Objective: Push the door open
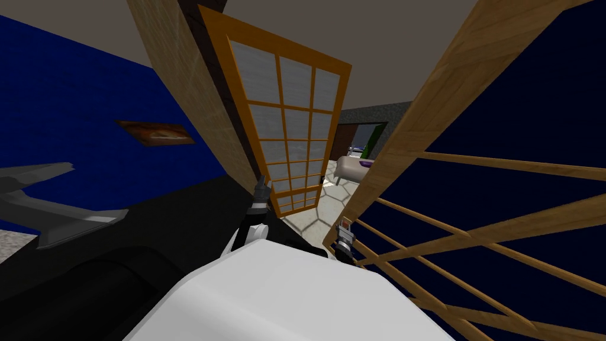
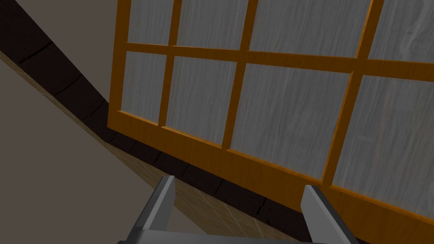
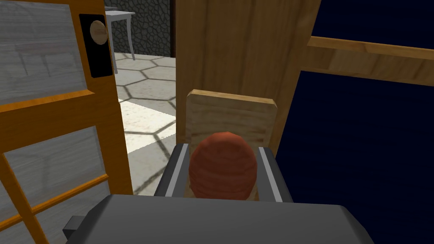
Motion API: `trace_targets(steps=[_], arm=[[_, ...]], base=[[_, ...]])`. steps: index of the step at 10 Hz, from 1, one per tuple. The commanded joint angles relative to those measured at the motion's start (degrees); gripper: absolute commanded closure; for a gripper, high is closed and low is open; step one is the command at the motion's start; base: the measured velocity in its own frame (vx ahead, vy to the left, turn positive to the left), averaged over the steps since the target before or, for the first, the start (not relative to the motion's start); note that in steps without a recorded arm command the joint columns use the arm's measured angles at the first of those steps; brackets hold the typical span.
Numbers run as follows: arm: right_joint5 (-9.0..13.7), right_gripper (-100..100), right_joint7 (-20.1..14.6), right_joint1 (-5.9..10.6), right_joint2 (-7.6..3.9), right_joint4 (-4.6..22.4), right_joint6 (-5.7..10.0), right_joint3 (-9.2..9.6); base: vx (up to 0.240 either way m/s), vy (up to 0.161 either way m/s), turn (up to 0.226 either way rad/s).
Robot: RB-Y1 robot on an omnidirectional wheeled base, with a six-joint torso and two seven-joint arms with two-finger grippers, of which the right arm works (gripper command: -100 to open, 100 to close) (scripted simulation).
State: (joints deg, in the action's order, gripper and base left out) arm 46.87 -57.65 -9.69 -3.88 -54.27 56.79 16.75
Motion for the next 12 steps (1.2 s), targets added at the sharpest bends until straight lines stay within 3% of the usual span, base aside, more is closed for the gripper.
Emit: trace_targets(steps=[1,5,7,9,12], arm=[[0.4,100,0.3,-1.10,-0.88,-1.7,0.14,-1.25],[1.3,100,0.9,0.18,-0.39,-0.6,0.62,-5.90],[1.3,100,0.9,0.18,-0.39,-0.6,0.62,-5.90],[1.8,100,1.2,0.86,-0.06,0.0,0.88,-8.37],[2.0,100,1.4,1.21,0.14,0.3,1.02,-9.64]], base=[[0.065,-0.014,0.044],[0.080,-0.019,0.073],[0.049,-0.026,0.002],[0.057,-0.016,0.072],[0.053,-0.014,0.034]])
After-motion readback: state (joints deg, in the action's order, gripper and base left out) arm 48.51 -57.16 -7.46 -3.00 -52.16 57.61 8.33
